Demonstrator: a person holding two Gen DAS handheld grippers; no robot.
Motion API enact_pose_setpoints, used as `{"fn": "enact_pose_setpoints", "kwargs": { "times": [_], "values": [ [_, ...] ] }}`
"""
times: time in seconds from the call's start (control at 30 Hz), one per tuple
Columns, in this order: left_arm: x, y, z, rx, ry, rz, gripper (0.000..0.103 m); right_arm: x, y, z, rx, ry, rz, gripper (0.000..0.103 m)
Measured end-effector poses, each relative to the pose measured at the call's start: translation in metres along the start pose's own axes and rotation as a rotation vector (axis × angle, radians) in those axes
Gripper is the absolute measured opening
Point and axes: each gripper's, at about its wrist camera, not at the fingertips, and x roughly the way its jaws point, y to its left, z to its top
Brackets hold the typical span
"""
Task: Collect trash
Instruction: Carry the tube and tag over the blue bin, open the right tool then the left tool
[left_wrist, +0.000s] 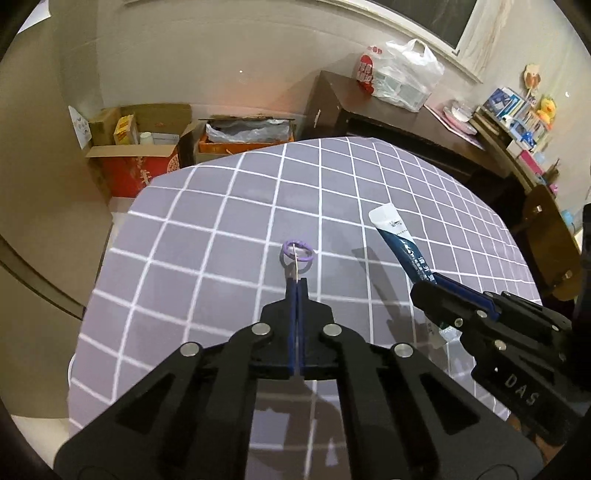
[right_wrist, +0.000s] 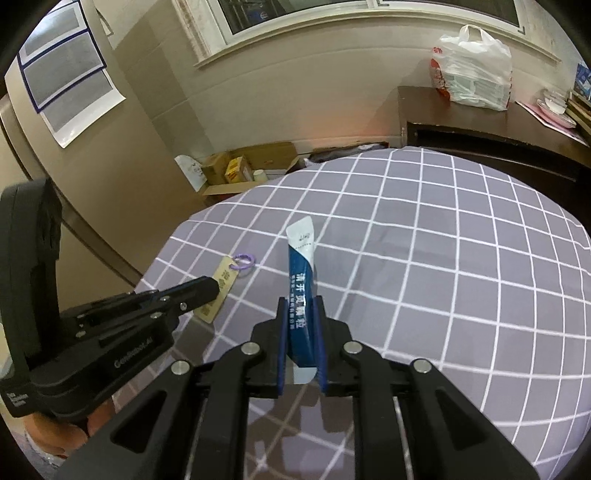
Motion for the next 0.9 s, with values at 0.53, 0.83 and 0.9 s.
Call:
{"fn": "enact_pose_setpoints", "kwargs": {
  "times": [0.53, 0.83, 0.9],
  "values": [
    [-0.105, 0.048, -0.041, -0.038, -0.144, -0.03, 0.0, -0.022, 0.09, -0.017, -0.062, 0.019, 0.097, 0.013],
    [-0.169, 0.143, -0.084, -0.155, -0.203, 0.045, 0.0, -0.009, 0.211, -0.036, -0.192, 0.049, 0.176, 0.013],
    [-0.181, 0.172, -0.096, -0.198, -0.209, 0.062, 0.0, 0.001, 0.24, -0.043, -0.217, 0.067, 0.202, 0.013]
  ]
}}
